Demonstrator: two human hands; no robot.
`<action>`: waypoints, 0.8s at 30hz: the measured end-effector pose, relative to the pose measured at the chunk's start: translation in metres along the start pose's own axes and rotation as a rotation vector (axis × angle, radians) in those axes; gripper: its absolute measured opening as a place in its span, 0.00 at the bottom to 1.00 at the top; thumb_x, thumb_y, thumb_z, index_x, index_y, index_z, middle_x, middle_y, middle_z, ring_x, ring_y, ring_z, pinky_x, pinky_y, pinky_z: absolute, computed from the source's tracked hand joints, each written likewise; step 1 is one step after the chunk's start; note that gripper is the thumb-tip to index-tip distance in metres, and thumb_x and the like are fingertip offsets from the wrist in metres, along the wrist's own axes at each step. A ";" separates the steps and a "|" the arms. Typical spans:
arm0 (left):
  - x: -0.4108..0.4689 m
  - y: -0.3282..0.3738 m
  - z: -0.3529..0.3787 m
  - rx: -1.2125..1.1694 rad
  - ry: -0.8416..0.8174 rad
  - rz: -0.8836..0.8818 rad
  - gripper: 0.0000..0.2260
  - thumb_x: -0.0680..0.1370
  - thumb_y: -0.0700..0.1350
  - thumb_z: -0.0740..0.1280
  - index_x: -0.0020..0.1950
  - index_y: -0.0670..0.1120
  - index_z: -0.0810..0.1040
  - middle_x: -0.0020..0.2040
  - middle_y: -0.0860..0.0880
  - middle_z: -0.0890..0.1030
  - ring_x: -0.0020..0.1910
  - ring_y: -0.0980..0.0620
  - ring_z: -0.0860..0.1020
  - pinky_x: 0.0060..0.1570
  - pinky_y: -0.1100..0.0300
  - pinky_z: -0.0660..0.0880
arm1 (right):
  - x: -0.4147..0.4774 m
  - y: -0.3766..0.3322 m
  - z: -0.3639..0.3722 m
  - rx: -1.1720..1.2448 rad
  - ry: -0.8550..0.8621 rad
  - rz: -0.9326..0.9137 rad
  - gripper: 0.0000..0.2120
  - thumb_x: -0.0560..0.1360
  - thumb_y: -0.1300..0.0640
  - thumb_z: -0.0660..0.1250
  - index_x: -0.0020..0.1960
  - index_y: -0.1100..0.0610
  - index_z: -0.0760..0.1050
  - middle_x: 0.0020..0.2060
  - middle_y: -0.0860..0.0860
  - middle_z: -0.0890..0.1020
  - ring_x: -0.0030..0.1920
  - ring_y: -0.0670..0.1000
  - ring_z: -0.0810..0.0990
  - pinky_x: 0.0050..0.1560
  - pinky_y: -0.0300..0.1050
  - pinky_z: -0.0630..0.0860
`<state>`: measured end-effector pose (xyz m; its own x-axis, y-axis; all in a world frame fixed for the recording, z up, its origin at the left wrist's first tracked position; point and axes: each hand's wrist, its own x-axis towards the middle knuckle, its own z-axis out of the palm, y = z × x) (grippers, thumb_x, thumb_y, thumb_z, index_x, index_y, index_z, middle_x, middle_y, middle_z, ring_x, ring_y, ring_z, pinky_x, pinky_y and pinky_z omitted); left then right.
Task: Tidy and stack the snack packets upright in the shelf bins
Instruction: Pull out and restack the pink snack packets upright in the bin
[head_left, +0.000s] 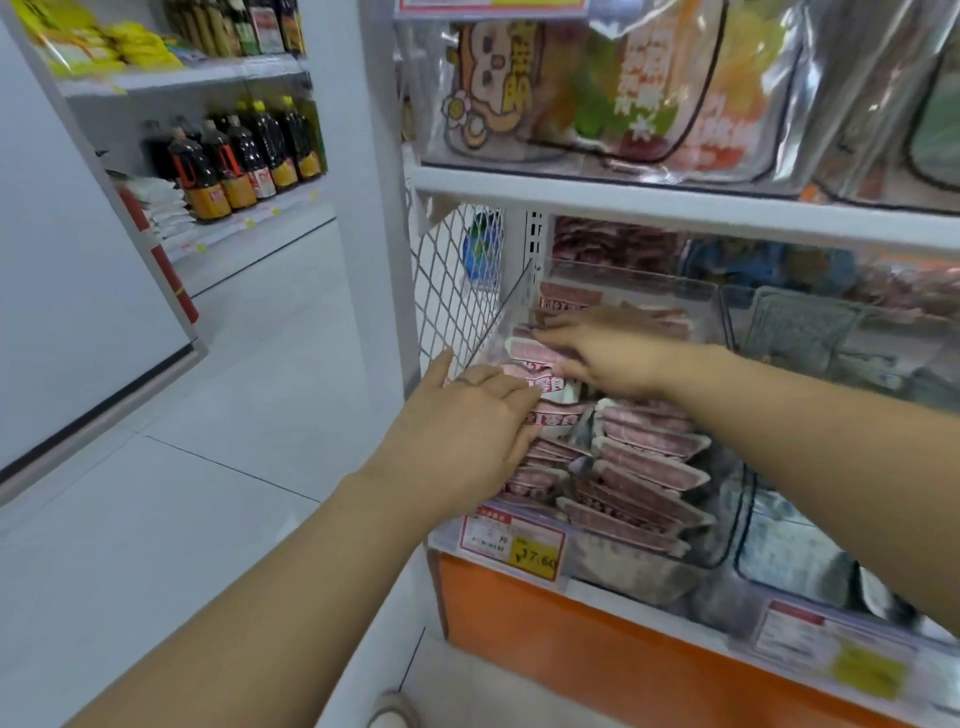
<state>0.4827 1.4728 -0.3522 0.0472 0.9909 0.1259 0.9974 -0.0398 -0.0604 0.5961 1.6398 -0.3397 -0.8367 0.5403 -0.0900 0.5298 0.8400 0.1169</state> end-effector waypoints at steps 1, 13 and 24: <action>-0.006 0.000 -0.001 -0.034 0.057 0.005 0.20 0.81 0.55 0.51 0.69 0.51 0.71 0.68 0.52 0.73 0.68 0.50 0.69 0.70 0.43 0.54 | -0.003 0.000 -0.001 0.056 0.006 0.020 0.24 0.79 0.46 0.56 0.74 0.46 0.58 0.74 0.49 0.61 0.70 0.55 0.66 0.68 0.54 0.66; -0.040 -0.005 0.016 -0.074 0.308 0.073 0.05 0.70 0.50 0.70 0.43 0.53 0.84 0.44 0.54 0.84 0.44 0.52 0.82 0.57 0.37 0.69 | -0.051 -0.044 -0.018 0.137 0.110 0.006 0.14 0.73 0.52 0.68 0.58 0.45 0.78 0.51 0.46 0.83 0.52 0.49 0.79 0.49 0.44 0.76; -0.029 -0.001 0.016 0.057 0.320 -0.072 0.14 0.57 0.37 0.78 0.39 0.49 0.84 0.36 0.52 0.82 0.36 0.49 0.81 0.61 0.41 0.68 | -0.029 -0.046 -0.021 0.355 0.176 -0.006 0.10 0.74 0.57 0.68 0.54 0.53 0.81 0.46 0.47 0.84 0.45 0.46 0.81 0.50 0.41 0.76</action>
<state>0.4798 1.4466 -0.3713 0.0009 0.9001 0.4357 0.9945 0.0447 -0.0944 0.5931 1.5843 -0.3222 -0.8345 0.5444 0.0851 0.5141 0.8248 -0.2354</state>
